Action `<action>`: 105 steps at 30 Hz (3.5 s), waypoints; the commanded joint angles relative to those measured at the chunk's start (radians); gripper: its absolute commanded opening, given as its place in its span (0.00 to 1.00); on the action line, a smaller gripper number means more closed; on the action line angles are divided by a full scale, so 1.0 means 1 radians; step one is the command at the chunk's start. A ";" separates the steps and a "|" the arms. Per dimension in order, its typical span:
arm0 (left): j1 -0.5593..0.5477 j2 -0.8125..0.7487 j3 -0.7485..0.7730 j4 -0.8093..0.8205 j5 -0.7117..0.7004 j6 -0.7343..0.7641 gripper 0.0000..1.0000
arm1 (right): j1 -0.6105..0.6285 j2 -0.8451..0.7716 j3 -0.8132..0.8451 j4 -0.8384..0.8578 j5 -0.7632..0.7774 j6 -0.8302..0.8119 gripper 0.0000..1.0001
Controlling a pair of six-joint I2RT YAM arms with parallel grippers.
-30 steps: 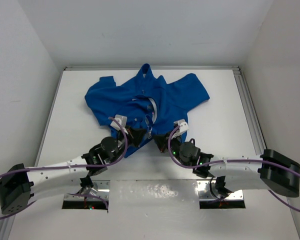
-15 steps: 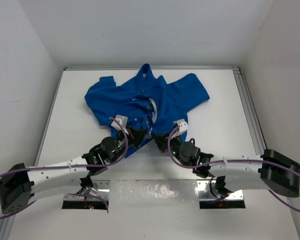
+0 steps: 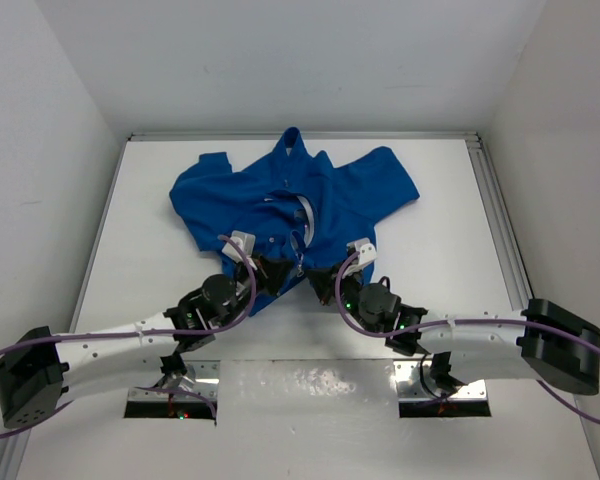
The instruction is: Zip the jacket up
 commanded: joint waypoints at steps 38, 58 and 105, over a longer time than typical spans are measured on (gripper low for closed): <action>-0.014 -0.024 -0.012 0.055 -0.005 0.020 0.00 | 0.008 -0.017 0.049 0.032 0.000 0.004 0.00; -0.014 -0.010 -0.018 0.045 0.024 0.015 0.00 | 0.008 -0.029 0.068 0.015 -0.013 0.001 0.00; -0.023 -0.280 -0.004 -0.277 0.259 -0.146 0.00 | -0.031 0.049 0.491 -0.615 -0.086 -0.041 0.00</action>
